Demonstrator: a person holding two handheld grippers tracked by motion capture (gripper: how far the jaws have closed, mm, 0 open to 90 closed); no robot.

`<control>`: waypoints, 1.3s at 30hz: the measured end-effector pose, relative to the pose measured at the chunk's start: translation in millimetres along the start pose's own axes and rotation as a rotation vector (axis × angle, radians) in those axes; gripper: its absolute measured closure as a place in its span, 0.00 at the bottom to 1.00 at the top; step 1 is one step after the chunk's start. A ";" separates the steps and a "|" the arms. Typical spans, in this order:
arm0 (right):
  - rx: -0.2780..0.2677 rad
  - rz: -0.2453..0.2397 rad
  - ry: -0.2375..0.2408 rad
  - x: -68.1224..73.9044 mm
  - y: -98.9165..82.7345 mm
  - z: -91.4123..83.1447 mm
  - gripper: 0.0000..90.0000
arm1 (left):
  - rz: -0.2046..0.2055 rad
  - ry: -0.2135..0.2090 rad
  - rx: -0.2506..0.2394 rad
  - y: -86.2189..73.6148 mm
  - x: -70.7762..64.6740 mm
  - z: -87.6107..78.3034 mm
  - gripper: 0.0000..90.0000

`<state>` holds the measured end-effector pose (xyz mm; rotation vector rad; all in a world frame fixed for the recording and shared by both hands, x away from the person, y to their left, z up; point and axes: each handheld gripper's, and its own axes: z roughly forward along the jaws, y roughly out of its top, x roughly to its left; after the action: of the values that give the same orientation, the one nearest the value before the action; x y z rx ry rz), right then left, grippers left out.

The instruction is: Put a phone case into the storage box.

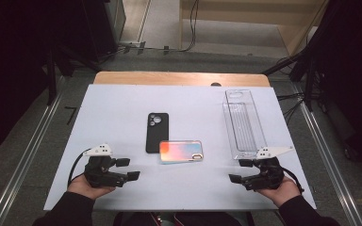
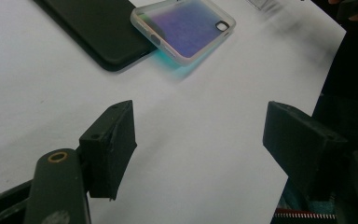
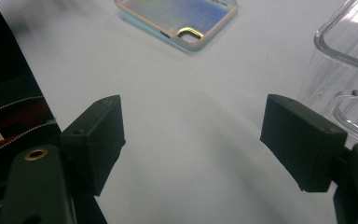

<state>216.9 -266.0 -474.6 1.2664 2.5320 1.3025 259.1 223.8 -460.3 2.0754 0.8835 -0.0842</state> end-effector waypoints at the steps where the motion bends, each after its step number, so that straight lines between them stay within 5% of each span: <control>1: 0.001 -0.001 0.000 -0.3 0.1 0.3 0.22 | 0.005 0.001 0.001 -0.2 -0.1 0.0 0.29; 39: 0.017 0.008 -0.009 3.7 1.1 0.3 0.22 | -0.003 0.006 -0.010 -1.0 2.2 -3.1 0.29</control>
<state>215.3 -262.9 -472.9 1.2840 2.5397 1.2763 259.4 227.7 -459.9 2.0657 0.8889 -0.0748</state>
